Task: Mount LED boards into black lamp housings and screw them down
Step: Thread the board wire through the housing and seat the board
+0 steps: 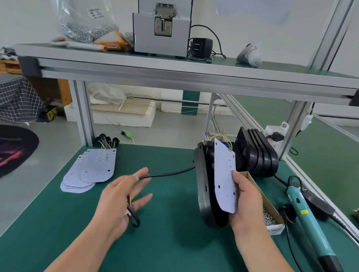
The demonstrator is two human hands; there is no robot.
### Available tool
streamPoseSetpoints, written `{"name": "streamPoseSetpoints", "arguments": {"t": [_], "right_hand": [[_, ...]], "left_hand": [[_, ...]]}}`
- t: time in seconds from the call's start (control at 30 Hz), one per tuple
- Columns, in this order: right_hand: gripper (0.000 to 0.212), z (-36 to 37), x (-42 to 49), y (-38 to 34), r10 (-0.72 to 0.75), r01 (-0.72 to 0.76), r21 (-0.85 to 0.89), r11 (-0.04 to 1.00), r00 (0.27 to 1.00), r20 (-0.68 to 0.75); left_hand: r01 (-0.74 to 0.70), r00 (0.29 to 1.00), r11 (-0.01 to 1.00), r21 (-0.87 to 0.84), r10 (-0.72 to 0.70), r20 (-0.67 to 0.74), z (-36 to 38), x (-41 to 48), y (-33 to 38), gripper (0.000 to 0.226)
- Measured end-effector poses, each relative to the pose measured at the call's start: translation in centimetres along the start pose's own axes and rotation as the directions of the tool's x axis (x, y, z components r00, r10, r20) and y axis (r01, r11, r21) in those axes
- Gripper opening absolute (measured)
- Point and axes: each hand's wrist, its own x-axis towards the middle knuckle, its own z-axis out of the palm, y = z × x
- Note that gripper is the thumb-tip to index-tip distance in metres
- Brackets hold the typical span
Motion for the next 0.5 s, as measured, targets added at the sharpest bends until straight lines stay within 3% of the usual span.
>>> {"name": "streamPoseSetpoints", "arguments": {"t": [0.1,0.2,0.23,0.3,0.33,0.4,0.5], "right_hand": [[0.038,0.3,-0.1,0.6,0.036,-0.035,-0.029,0.999,0.999,0.017],[0.028,0.4,-0.1,1.1,0.074,-0.072,-0.079,0.994,0.997,0.02],[0.026,0.4,-0.2,1.1,0.078,-0.077,-0.087,0.993,0.997,0.01],[0.026,0.6,-0.2,1.5,0.089,-0.087,-0.102,0.991,0.996,0.019],[0.027,0.7,-0.3,1.8,0.099,-0.095,-0.109,0.989,0.995,0.028],[0.034,0.9,-0.4,2.5,0.124,-0.116,-0.135,0.984,0.991,0.051],[0.032,1.0,-0.6,2.8,0.137,-0.128,-0.158,0.979,0.99,0.045]], "left_hand": [[0.07,0.994,0.933,-0.353,-0.035,0.104,-0.5,0.2,0.5,0.047],[0.101,0.993,0.901,-0.422,-0.066,0.098,0.0,0.1,0.5,0.047],[0.082,0.996,0.925,-0.372,-0.06,0.071,0.4,0.0,0.5,0.044],[-0.038,0.999,0.995,-0.094,0.037,-0.008,1.3,-0.5,0.2,0.038],[-0.107,0.994,0.988,0.108,0.11,-0.021,1.8,-0.9,0.1,0.039],[-0.2,0.976,0.874,0.443,0.215,0.016,2.3,-1.4,-0.2,0.04],[-0.248,0.969,0.827,0.504,0.216,0.122,2.4,-1.9,-0.3,0.031]]}}
